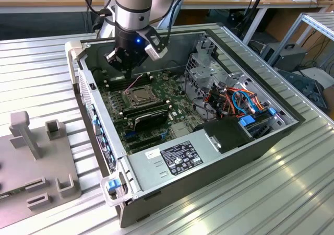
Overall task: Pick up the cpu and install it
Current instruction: 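Install the first cpu locking lever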
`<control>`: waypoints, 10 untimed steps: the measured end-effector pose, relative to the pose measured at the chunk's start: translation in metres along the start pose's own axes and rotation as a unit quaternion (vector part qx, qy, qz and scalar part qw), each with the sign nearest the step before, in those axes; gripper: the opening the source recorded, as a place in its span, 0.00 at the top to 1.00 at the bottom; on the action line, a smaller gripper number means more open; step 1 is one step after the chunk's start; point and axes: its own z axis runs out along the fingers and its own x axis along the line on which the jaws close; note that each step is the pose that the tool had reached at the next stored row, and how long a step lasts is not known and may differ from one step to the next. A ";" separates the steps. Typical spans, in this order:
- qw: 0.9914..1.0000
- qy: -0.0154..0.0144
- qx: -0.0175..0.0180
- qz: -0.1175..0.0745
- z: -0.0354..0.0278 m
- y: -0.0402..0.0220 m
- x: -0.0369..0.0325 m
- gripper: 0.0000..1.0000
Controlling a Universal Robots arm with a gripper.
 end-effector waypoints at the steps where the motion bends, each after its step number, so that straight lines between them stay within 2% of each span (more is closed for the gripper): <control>1: 1.000 0.000 0.000 0.000 0.0002 0.0001 -0.0001 0.89; 3: 1.000 0.000 0.000 0.000 0.0024 -0.0005 -0.0007 0.89; 6: 1.000 0.000 0.000 0.000 0.0094 -0.0026 -0.0082 0.89; 10: 1.000 0.000 0.000 0.000 0.0154 -0.0037 -0.0119 0.89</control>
